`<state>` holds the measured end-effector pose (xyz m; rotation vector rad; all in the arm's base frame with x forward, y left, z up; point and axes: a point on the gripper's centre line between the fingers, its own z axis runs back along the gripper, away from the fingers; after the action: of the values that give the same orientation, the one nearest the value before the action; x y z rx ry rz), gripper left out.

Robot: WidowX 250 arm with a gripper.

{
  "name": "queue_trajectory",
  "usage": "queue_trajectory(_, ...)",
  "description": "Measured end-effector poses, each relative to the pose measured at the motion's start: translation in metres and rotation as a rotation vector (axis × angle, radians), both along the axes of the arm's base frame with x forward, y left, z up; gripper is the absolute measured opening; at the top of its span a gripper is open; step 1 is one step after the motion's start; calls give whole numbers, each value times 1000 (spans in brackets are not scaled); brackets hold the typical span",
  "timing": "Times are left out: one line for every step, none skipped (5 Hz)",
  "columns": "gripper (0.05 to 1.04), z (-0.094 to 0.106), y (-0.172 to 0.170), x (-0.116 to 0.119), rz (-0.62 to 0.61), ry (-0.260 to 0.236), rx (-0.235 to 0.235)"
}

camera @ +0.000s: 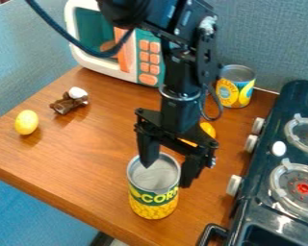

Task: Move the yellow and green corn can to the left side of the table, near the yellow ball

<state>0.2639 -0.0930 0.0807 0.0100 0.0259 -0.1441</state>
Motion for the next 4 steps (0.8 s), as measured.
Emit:
queue_trajectory(1000,-9,2,0,13,34,40)
queue_trajectory(1000,-16,6,-2,30,64,79)
queue_trajectory(1001,-21,10,-3,34,87,108)
queue_trajectory(1001,-22,13,0,45,75,124)
